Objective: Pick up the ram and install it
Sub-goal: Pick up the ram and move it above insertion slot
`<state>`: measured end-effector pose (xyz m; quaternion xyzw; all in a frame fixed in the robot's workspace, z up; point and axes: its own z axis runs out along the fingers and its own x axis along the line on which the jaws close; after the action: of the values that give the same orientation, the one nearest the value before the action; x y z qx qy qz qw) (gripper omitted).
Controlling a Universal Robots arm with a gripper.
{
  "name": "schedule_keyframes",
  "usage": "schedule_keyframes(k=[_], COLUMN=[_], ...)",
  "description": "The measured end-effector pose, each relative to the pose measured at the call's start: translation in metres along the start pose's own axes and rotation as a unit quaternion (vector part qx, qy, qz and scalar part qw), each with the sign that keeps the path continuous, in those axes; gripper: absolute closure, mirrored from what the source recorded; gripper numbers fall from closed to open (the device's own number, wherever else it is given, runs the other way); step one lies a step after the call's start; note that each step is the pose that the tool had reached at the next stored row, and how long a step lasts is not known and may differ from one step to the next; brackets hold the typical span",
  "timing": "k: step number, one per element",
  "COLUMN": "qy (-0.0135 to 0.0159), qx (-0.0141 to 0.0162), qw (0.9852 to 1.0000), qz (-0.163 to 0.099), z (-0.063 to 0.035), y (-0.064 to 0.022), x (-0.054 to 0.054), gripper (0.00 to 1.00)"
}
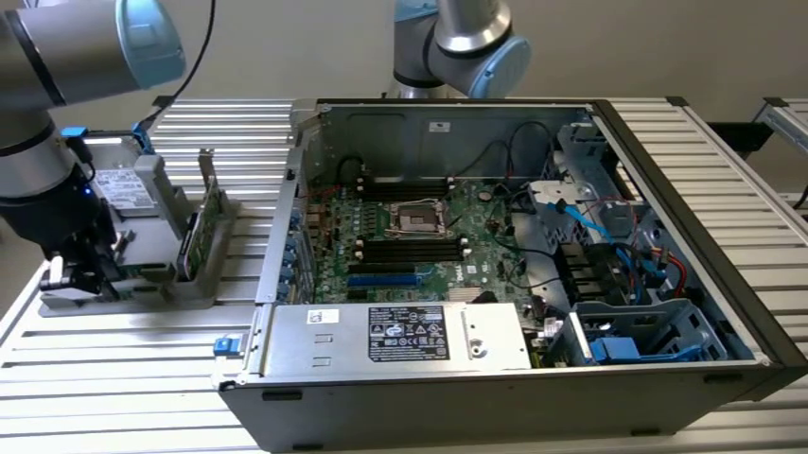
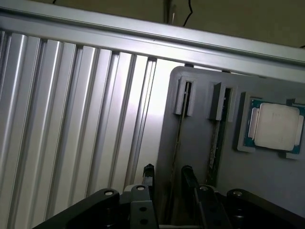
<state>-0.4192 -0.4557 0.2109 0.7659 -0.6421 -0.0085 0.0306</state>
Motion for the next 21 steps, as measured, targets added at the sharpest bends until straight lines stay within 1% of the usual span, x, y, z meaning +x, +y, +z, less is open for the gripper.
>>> schedule_keyframes(k=[4,9,15,17,21], qy=[0.0028,0.0064,0.0096,0.0105,0.0107], qx=[-0.0004,-0.0012,-0.0016,-0.0019,-0.0019], qw=[1.0,1.0,1.0,0.9999,0.9999], qz=[0.0,0.0,0.001,0.001,0.001], z=[0.0047,0.0091,0.012,0.0126,0.0132], y=[-0.001,-0.0015,-0.0021,-0.0022,-0.0022], x=[-0.004,-0.006,-0.008,-0.008,-0.009], gripper=[0.64,0.64,0.64,0.64,0.64])
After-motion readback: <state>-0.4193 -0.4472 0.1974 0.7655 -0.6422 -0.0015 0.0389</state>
